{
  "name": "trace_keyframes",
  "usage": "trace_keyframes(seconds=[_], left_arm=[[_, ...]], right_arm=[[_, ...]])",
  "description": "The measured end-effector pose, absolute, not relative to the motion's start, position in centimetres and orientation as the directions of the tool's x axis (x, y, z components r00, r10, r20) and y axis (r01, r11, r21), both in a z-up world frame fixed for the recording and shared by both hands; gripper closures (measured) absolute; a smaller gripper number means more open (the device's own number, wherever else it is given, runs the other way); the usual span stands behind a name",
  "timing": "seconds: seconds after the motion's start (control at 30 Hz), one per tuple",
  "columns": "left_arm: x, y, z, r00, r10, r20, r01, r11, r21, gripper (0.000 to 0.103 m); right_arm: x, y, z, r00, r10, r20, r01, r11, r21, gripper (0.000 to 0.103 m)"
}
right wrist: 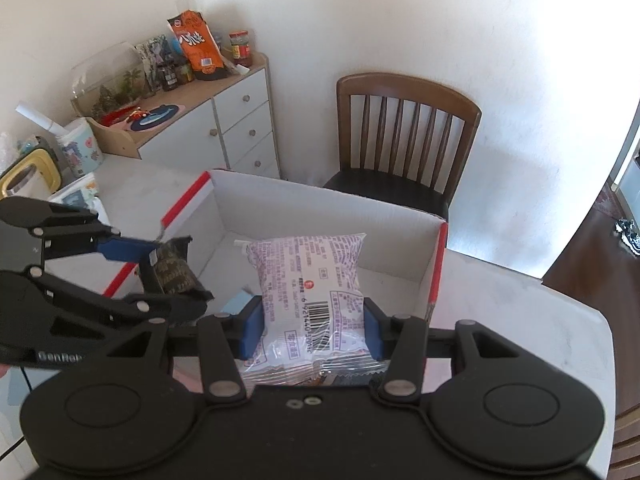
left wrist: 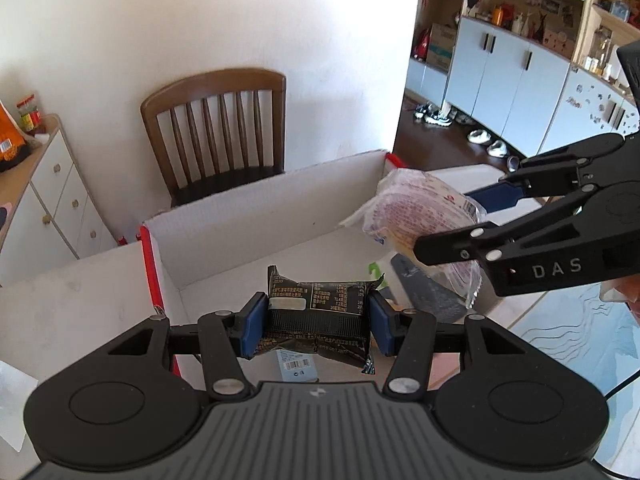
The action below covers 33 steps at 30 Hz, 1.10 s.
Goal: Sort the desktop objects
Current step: 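Carry the black pack and pink-white bag with both tools over the red box, then lower both items into the red box and open both tools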
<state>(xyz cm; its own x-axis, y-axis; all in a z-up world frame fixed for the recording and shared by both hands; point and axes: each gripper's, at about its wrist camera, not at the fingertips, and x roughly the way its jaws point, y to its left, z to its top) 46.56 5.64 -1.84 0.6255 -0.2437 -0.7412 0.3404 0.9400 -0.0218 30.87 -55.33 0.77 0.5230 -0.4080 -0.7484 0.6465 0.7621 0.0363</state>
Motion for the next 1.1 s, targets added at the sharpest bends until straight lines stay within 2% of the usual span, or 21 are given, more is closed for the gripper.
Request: trace_keyframes(seconds=[0.57,1.1], left_arm=[[51.9,5.2,-6.7,0.538,-0.196,-0.82,0.319,0.948,-0.017,0.051],[53.7,6.4,-10.2,0.473,-0.173,-0.864,0.269,0.962,-0.045,0.051]], right_arm=[[34.4,-59.7,-3.5,0.464,-0.379,-0.801,0.69,0.722,0.058,0.054],[36.3,-61.1,-7.4,0.417,-0.311,-0.854,0.68,0.73,0.067,0.054]])
